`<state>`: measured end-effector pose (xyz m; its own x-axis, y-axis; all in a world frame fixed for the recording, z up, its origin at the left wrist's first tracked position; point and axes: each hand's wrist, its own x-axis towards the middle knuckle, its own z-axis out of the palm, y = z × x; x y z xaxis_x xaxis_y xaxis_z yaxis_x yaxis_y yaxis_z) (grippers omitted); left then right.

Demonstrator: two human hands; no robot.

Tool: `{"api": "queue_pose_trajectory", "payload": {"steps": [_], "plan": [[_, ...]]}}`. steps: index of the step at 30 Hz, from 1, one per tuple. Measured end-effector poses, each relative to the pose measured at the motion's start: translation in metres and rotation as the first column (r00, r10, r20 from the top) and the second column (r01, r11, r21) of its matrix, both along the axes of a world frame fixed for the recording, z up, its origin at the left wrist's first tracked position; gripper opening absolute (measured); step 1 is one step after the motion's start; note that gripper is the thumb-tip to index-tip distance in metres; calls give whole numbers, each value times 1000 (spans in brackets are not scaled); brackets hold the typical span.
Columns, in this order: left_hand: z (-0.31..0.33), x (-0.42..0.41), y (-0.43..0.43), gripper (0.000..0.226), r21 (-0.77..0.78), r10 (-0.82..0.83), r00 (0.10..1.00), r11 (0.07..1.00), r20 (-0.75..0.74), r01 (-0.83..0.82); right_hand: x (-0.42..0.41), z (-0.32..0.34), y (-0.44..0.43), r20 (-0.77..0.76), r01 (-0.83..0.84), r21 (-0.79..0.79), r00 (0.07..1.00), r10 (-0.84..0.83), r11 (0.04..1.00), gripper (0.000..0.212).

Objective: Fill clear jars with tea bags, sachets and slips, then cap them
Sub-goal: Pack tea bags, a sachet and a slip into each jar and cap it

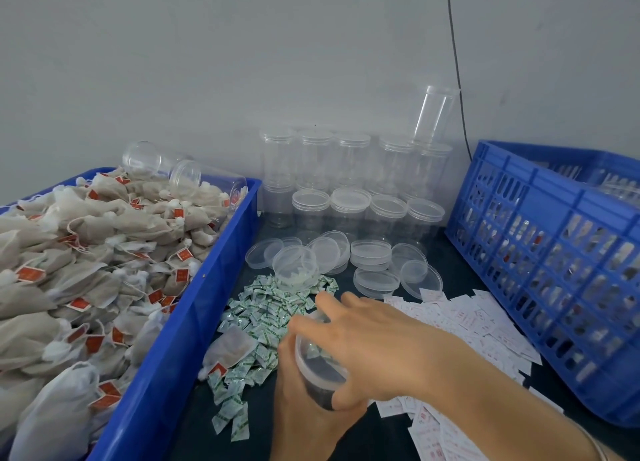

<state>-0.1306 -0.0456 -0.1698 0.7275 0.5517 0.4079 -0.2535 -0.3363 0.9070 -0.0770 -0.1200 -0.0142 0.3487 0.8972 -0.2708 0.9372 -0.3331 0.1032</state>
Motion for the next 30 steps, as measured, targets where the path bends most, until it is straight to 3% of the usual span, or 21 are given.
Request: {"api": "queue_pose_trajectory", "payload": {"steps": [13, 16, 20, 25, 30], "plan": [[-14, 11, 3, 100, 62, -76, 996, 995, 44, 73, 4, -3, -10, 94, -32, 61, 995, 26, 998, 78], [-10, 10, 7, 86, -16, -127, 992, 992, 10, 127, 3, 21, -19, 124, -77, 203, 991, 53, 976, 71], [-1, 5, 5, 77, -1, -73, 997, 997, -12, 73, 23, 88, -36, 209, -83, 503, 978, -27, 860, 79], [-4, 4, 5, 83, -14, -70, 998, 997, -2, 70, 29, 56, -28, -40, 102, 447, 995, -94, 889, 79], [-5, 5, 7, 85, -21, -76, 997, 997, -25, 76, 34, 9, -16, -367, 283, 415, 922, -126, 865, 80]]}}
